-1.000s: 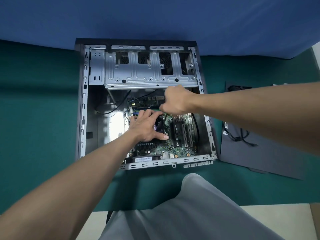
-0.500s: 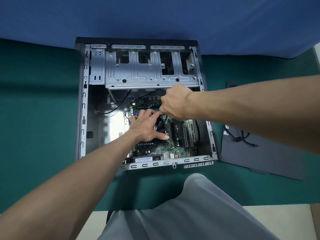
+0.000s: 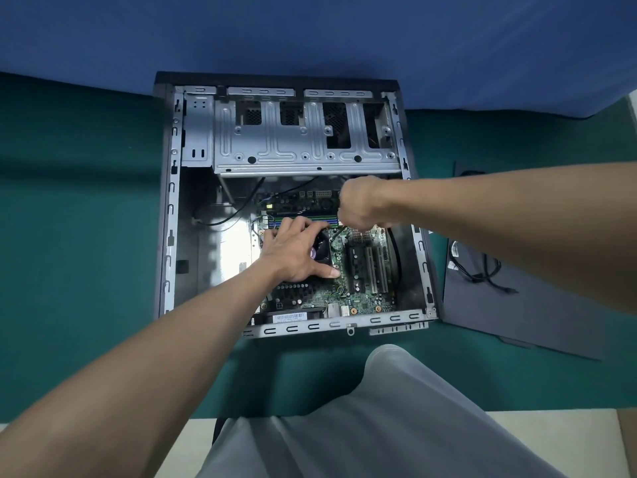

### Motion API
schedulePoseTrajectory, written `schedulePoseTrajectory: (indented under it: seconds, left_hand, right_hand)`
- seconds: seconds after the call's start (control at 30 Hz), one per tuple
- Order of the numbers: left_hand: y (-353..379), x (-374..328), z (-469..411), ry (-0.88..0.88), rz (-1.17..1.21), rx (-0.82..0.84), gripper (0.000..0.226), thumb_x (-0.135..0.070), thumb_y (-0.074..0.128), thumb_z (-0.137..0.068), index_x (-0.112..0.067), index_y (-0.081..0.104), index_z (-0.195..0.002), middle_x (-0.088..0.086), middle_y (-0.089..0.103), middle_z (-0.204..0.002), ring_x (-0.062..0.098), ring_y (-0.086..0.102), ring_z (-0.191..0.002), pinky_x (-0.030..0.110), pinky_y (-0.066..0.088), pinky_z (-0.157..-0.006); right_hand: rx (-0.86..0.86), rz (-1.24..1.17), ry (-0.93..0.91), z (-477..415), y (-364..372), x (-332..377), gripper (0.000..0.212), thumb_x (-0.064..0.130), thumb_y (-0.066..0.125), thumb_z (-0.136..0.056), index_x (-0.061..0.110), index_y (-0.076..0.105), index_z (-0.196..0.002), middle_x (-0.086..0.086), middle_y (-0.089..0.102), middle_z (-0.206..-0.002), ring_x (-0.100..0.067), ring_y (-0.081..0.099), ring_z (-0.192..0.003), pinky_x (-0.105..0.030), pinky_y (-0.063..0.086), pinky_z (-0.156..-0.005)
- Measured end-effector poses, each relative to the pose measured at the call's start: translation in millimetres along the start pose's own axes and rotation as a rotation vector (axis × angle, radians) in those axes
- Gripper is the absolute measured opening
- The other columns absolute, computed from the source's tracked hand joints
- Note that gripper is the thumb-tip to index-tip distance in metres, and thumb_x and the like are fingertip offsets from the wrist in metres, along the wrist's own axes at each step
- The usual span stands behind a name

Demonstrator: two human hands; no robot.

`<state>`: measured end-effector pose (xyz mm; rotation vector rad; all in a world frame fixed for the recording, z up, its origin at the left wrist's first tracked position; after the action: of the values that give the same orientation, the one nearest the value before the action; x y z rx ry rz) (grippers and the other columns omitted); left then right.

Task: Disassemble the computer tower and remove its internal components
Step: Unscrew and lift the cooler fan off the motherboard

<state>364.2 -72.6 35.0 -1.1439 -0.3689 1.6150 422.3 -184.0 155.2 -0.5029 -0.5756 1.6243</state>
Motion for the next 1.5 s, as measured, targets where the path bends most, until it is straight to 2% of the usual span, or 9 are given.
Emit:
schedulePoseTrajectory:
  seconds: [0.23,0.33,0.47,0.6,0.73,0.97,1.2,1.33,1.5]
  left_hand:
    - [0.2,-1.7,0.3,-0.023,-0.029,0.005,0.097,-0.073,0.066,-0.066,-0.033,0.026,-0.145,-0.004,0.033,-0.136,0.017,0.022,-0.127,0.048,0.017,-0.107]
    - [-0.5,-1.5,0.8,-0.018,-0.016,0.007,0.098,-0.072,0.067,-0.065,-0.035,0.025,-0.145,-0.004,0.033,-0.137,0.017,0.022,-0.128,0.047,0.017,-0.107]
    - [-1.4,-0.5,1.0,0.002,0.000,-0.008,0.100,-0.072,0.069,-0.064,-0.041,0.022,-0.146,-0.006,0.032,-0.141,0.016,0.022,-0.130,0.043,0.017,-0.105]
    - [-1.2,-0.6,1.2,0.006,0.013,-0.002,0.100,-0.072,0.068,-0.063,-0.041,0.022,-0.147,-0.006,0.032,-0.141,0.016,0.022,-0.130,0.042,0.017,-0.104]
    - [-1.5,-0.4,1.5,0.001,0.012,-0.005,0.101,-0.072,0.068,-0.063,-0.041,0.022,-0.147,-0.006,0.032,-0.140,0.017,0.022,-0.130,0.043,0.017,-0.105]
    - [-1.7,-2.9,1.4,-0.007,-0.026,0.008,0.099,-0.073,0.067,-0.065,-0.037,0.022,-0.147,-0.004,0.031,-0.142,0.018,0.022,-0.131,0.047,0.016,-0.108]
    - [-4.1,-2.6,3.3,0.006,-0.003,0.005,0.099,-0.071,0.068,-0.065,-0.039,0.022,-0.147,-0.005,0.033,-0.138,0.017,0.023,-0.128,0.044,0.017,-0.106]
    - [-3.9,-2.2,3.4,0.007,0.020,0.010,0.100,-0.071,0.068,-0.064,-0.040,0.022,-0.147,-0.005,0.032,-0.140,0.017,0.023,-0.129,0.043,0.018,-0.105]
    - [-2.3,-1.9,1.8,0.001,0.016,0.000,0.099,-0.071,0.069,-0.064,-0.041,0.022,-0.146,-0.006,0.033,-0.138,0.017,0.023,-0.127,0.042,0.017,-0.104]
  right_hand:
    - [-0.240,0.978,-0.667,14.8,1.0,11.0,0.030,0.023,0.040,-0.100,0.011,0.047,-0.074,-0.003,0.040,-0.056,-0.021,0.053,-0.055,-0.033,0.051,-0.056]
    - [-0.270,0.830,-0.690,14.6,-4.3,13.2,0.026,0.014,0.047,-0.095,0.009,0.055,-0.072,-0.002,0.041,-0.054,-0.022,0.054,-0.054,-0.029,0.049,-0.050]
    - [-0.253,0.123,-0.340,8.4,-4.4,4.2,0.034,0.012,0.057,-0.090,0.009,0.048,-0.057,-0.005,0.050,-0.052,-0.020,0.052,-0.048,-0.019,0.032,-0.039]
    - [0.100,-0.585,0.203,1.4,-2.1,-5.6,0.019,0.013,0.036,-0.100,0.002,0.051,-0.099,-0.005,0.050,-0.055,-0.009,0.038,-0.040,-0.018,0.026,-0.034]
    - [0.072,-0.319,0.120,1.5,-2.0,-2.9,0.014,0.003,0.038,-0.097,0.000,0.051,-0.094,-0.007,0.046,-0.070,-0.011,0.036,-0.051,-0.019,0.027,-0.034]
    - [-0.284,0.893,-0.623,22.6,4.6,-3.3,0.031,0.018,0.042,-0.098,0.011,0.037,-0.068,-0.004,0.037,-0.061,-0.025,0.051,-0.062,-0.033,0.041,-0.054]
    - [-0.222,-0.030,-0.232,7.5,-1.7,-2.0,0.035,0.020,0.058,-0.089,0.005,0.047,-0.060,-0.007,0.049,-0.057,-0.022,0.053,-0.052,-0.020,0.033,-0.039]
    - [0.111,-0.606,0.206,4.8,4.3,-7.4,0.016,0.013,0.037,-0.099,0.001,0.046,-0.106,-0.006,0.053,-0.065,-0.008,0.033,-0.033,-0.014,0.024,-0.030]
    - [0.028,-0.080,0.011,8.3,5.7,0.4,0.017,0.011,0.040,-0.097,0.004,0.049,-0.084,-0.006,0.047,-0.068,-0.013,0.039,-0.049,-0.019,0.032,-0.035]
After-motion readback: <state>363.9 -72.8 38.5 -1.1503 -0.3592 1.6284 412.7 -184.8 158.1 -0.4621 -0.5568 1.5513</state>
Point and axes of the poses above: each hand's wrist, its own z-axis away from the middle knuckle, its own y-axis out of the palm, x = y × z, the point moved 2 cm from there along -z, towards the middle knuckle
